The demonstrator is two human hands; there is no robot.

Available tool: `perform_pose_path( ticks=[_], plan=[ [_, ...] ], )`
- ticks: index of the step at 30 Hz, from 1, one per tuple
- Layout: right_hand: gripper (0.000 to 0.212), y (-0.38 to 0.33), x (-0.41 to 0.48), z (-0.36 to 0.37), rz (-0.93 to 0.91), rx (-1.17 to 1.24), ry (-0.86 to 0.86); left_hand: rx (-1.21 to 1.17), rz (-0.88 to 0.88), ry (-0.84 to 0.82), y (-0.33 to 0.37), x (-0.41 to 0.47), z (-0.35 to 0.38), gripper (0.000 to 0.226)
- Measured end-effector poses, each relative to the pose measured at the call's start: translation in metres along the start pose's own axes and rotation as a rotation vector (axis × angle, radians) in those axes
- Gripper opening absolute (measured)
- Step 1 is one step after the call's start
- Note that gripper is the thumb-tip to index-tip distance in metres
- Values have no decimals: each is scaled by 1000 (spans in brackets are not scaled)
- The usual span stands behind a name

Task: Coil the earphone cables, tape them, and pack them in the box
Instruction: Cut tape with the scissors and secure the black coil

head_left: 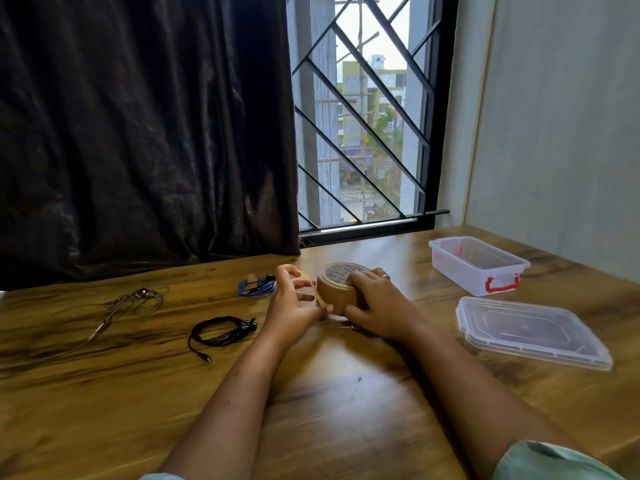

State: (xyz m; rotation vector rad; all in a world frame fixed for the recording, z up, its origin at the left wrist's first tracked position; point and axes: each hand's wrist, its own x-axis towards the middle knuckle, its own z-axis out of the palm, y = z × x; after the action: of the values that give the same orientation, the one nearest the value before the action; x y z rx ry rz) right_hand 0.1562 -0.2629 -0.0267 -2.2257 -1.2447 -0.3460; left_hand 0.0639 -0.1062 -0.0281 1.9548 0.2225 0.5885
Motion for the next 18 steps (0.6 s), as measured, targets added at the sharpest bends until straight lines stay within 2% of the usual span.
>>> perform_pose_path(
  ticks=[4,6,9,11,18],
  plan=[
    [10,-6,-1,-8,183,399,138,-37,58,26,6,-5,4,85],
    [5,-15,-2,-9,254,661,133,-72,95,40,9,-7,10,88],
    [24,-26,-2,-7,293,923,30,-229,120,54,14,-7,18,83],
    [26,-28,-2,-7,299,971,18,-335,114,32,18,-8,20,77],
    [16,-20,1,-8,356,920,42,-376,100,12,26,-12,21,79]
  ],
)
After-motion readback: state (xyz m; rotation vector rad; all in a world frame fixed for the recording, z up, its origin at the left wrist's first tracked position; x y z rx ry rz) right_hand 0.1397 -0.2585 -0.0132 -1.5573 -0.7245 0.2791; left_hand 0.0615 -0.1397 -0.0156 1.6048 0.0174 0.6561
